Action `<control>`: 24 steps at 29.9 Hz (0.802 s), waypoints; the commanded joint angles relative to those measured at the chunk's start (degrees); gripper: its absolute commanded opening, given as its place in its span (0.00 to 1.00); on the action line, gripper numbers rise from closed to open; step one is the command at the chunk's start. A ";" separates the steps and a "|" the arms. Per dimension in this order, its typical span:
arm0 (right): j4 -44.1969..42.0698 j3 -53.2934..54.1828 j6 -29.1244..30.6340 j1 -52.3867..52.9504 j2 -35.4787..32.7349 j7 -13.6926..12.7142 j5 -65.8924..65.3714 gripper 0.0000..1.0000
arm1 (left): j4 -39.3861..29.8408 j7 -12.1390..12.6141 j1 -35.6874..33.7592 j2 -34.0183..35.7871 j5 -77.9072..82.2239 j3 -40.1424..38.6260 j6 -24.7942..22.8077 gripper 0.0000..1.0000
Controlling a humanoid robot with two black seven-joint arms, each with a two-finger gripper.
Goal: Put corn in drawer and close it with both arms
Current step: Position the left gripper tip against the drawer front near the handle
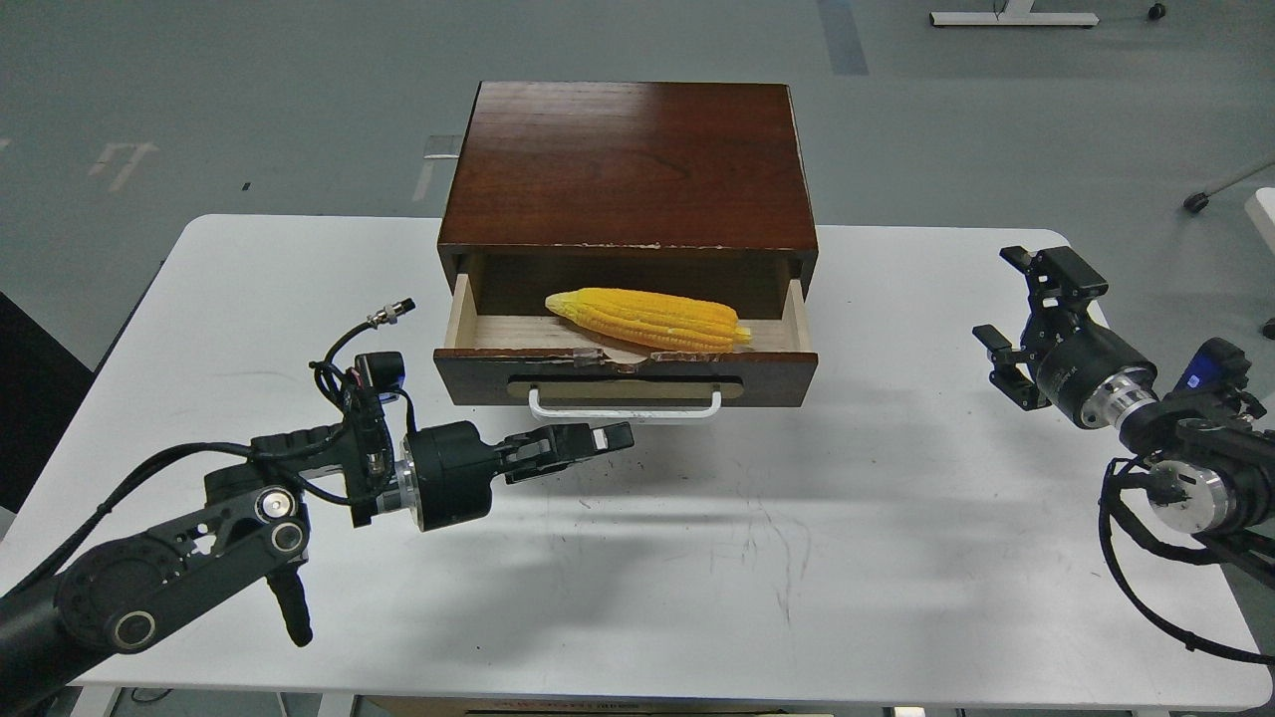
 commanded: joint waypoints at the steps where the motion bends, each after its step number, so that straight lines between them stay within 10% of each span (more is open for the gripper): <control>1: 0.00 -0.01 0.00 -0.07 0.04 0.00 0.00 0.99 | 0.02 0.18 -0.01 0.03 -1.97 0.00 1.21 0.00; 24: 0.00 0.07 0.00 -0.51 -0.05 0.00 0.00 0.99 | 0.90 0.35 -0.10 0.65 -2.68 0.26 0.52 0.00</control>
